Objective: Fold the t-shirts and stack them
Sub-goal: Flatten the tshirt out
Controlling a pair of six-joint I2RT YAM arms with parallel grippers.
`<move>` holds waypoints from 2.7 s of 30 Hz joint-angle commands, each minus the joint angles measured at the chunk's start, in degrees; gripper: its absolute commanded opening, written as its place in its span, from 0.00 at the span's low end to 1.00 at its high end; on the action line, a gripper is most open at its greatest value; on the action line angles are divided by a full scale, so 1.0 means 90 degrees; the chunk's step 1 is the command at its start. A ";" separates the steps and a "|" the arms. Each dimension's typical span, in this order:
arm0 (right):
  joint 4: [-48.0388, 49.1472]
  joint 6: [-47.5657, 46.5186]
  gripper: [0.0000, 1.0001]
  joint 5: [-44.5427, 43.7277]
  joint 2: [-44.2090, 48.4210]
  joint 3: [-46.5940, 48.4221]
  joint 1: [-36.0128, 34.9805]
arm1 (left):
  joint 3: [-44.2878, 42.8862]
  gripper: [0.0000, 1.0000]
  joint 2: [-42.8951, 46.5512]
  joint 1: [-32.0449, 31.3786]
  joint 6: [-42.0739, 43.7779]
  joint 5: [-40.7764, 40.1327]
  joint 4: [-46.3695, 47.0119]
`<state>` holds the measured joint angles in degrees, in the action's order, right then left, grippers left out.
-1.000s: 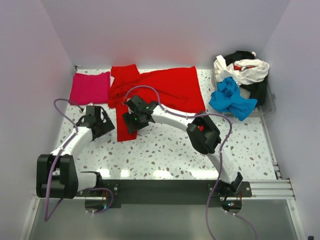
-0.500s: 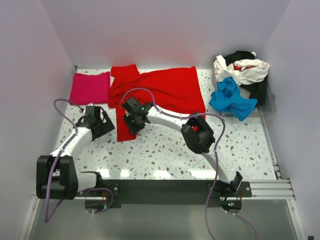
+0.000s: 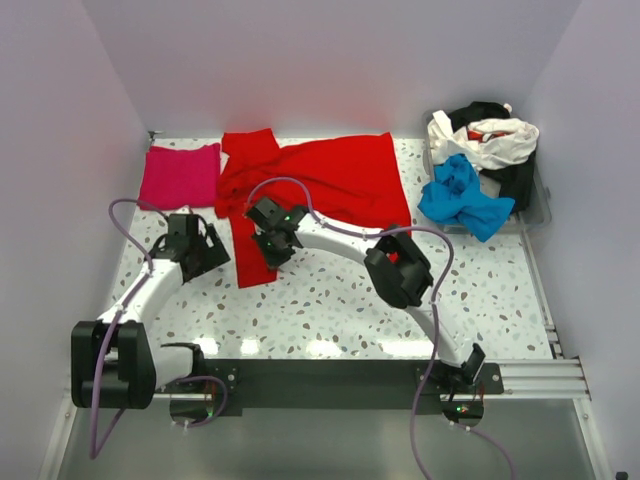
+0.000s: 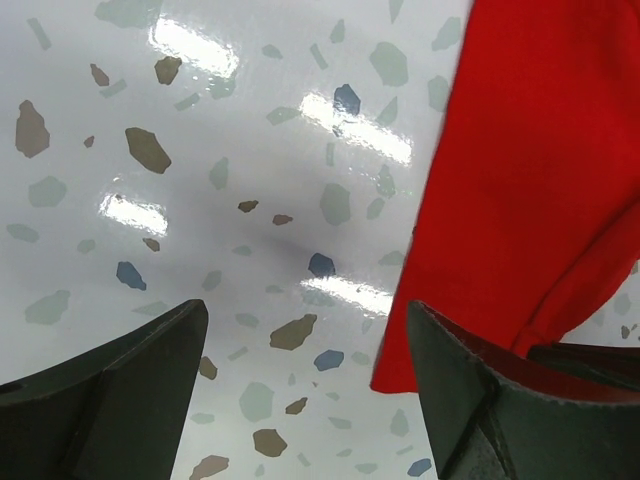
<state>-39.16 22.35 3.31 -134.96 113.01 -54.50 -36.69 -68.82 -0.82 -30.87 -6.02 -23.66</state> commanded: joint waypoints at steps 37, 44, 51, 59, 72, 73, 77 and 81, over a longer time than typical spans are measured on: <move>0.0747 0.0798 0.00 0.0715 0.2212 -0.2811 0.1436 | -0.1324 0.83 -0.1435 -0.2468 -0.0534 0.0629 0.1114; 0.0786 0.0866 0.00 0.0980 0.2153 -0.2742 0.1427 | -0.1315 0.83 -0.2002 -0.2468 -0.0710 0.0855 0.1652; 0.0543 0.0779 0.00 0.0697 0.2251 -0.2596 0.1446 | -0.0934 0.83 -0.2324 -0.2468 -0.0730 0.0708 0.1672; 0.0396 0.0769 0.03 0.0492 0.2534 -0.2752 0.1661 | -0.0661 0.83 -0.2139 -0.2399 -0.0320 0.0688 0.1311; 0.0366 0.0769 0.10 0.0452 0.2681 -0.3152 0.1739 | -0.0494 0.84 -0.1846 -0.2048 0.0412 0.0113 0.0705; 0.0328 0.0769 0.13 0.0443 0.2681 -0.3172 0.1749 | -0.0513 0.84 -0.1846 -0.1970 0.0442 0.0103 0.0686; 0.0298 0.0740 0.16 0.0404 0.2729 -0.3230 0.1739 | -0.0621 0.84 -0.1866 -0.1843 0.0686 0.0035 0.0608; 0.0230 0.0603 0.19 0.0316 0.2759 -0.3377 0.1739 | -0.0903 0.86 -0.1943 -0.1687 0.1143 0.0043 0.0626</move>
<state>-35.55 29.04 7.88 -113.25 83.50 -38.94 -42.72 -85.56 -17.54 -25.45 -3.86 -14.92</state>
